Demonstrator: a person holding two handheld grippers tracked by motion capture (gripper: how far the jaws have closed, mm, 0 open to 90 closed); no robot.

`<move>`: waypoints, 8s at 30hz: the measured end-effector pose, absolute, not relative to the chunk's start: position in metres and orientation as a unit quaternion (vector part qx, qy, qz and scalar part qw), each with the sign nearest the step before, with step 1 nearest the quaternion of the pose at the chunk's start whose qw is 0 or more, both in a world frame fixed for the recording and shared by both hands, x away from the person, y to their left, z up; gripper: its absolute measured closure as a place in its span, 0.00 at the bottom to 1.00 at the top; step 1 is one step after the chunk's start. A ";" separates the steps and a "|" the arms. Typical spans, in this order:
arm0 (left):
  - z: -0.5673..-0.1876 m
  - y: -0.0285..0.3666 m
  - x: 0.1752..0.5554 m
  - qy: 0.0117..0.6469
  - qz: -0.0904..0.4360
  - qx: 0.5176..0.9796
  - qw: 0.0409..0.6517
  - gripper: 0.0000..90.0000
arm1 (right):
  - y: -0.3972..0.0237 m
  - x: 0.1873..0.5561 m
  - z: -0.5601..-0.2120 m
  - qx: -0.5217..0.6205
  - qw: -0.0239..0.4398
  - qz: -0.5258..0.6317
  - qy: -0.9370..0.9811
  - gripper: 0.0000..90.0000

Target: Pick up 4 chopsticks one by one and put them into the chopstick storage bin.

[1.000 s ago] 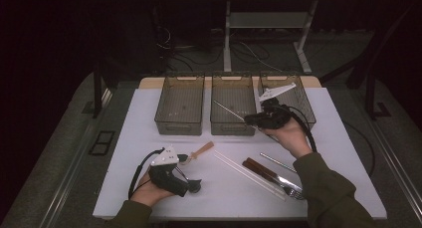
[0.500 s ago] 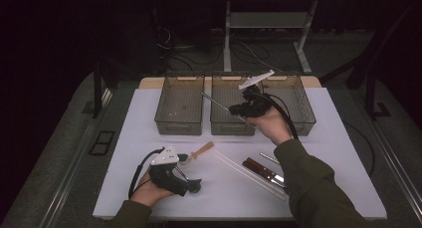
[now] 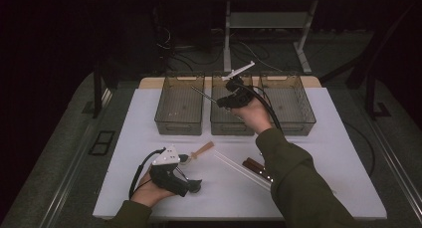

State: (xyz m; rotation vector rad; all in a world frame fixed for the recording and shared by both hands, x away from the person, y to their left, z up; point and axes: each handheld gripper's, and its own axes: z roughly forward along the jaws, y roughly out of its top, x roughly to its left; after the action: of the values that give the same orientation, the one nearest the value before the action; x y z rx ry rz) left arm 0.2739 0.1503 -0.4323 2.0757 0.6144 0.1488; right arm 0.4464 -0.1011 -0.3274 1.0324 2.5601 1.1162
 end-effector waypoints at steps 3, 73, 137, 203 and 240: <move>-0.432 0.151 0.274 0.250 0.064 0.846 0.467 0.02 | -0.095 0.452 -0.327 0.349 0.082 0.372 0.856 0.95; -0.432 0.150 0.275 0.240 0.062 0.847 0.470 0.02 | -0.027 0.486 -0.331 0.336 0.086 0.380 0.858 0.50; -0.435 0.150 0.274 0.250 0.066 0.846 0.466 0.02 | -0.290 0.317 -0.379 0.309 0.066 0.426 0.848 0.50; -0.435 0.149 0.274 0.246 0.065 0.849 0.463 0.02 | -0.286 0.313 -0.418 0.295 0.006 0.091 0.951 0.95; -0.435 0.148 0.274 0.246 0.063 0.850 0.461 0.02 | -0.306 0.323 -0.387 0.343 0.062 0.403 0.846 0.95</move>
State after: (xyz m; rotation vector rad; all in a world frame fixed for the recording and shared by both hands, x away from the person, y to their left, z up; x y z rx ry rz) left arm 0.2742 0.1481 -0.4355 2.0916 0.6057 0.1542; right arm 0.3234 -0.3064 -0.3868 1.0383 2.5584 1.2181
